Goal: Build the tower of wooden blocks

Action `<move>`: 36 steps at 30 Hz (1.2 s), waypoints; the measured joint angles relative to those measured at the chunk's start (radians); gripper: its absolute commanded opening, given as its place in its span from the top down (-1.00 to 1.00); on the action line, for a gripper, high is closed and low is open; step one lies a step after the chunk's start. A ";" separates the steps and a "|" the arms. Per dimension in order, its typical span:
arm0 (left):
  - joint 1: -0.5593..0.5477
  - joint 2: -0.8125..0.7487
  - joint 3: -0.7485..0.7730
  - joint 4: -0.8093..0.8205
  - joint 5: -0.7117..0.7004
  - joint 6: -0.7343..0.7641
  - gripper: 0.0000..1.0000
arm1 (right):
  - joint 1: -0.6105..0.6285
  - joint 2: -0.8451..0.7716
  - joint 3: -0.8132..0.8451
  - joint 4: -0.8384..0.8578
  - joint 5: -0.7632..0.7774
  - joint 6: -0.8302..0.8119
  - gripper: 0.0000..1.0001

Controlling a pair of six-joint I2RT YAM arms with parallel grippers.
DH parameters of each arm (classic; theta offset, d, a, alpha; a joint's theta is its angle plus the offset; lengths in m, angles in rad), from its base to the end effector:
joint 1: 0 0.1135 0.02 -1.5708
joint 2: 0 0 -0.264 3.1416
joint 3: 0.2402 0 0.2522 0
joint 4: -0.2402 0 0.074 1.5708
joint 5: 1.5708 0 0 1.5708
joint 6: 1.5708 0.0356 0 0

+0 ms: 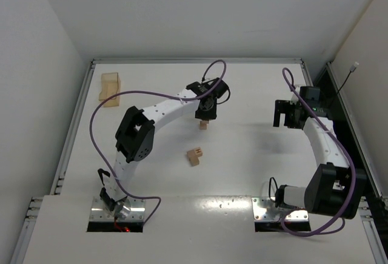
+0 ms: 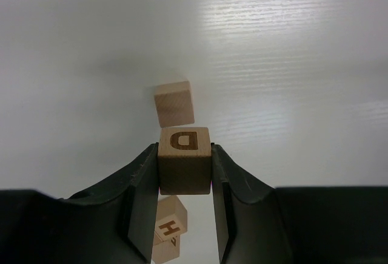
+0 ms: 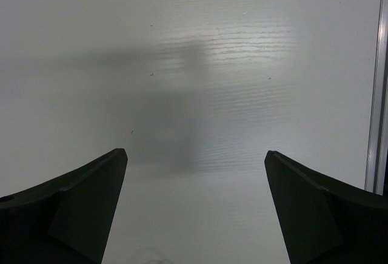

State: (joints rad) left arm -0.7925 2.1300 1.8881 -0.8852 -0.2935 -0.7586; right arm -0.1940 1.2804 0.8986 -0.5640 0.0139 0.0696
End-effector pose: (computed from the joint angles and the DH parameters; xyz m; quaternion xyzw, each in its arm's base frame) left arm 0.3293 -0.3194 0.2392 -0.0158 0.9654 -0.0505 0.2553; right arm 0.2533 -0.0503 0.2420 0.1272 0.9430 -0.0257 0.3064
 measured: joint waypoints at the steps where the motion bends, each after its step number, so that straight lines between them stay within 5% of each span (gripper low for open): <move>1: 0.005 0.000 0.000 0.001 0.002 -0.010 1.00 | 0.000 0.000 0.000 0.000 -0.001 0.001 -0.89; 36: 0.061 0.066 -0.012 0.051 0.072 -0.085 1.00 | -0.019 0.022 0.000 0.000 -0.037 0.011 -0.89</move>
State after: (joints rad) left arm -0.7311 2.1960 1.8759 -0.8345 -0.2214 -0.8436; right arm -0.2131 1.3025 0.8989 -0.5636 -0.0231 0.0803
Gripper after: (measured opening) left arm 0.308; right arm 0.946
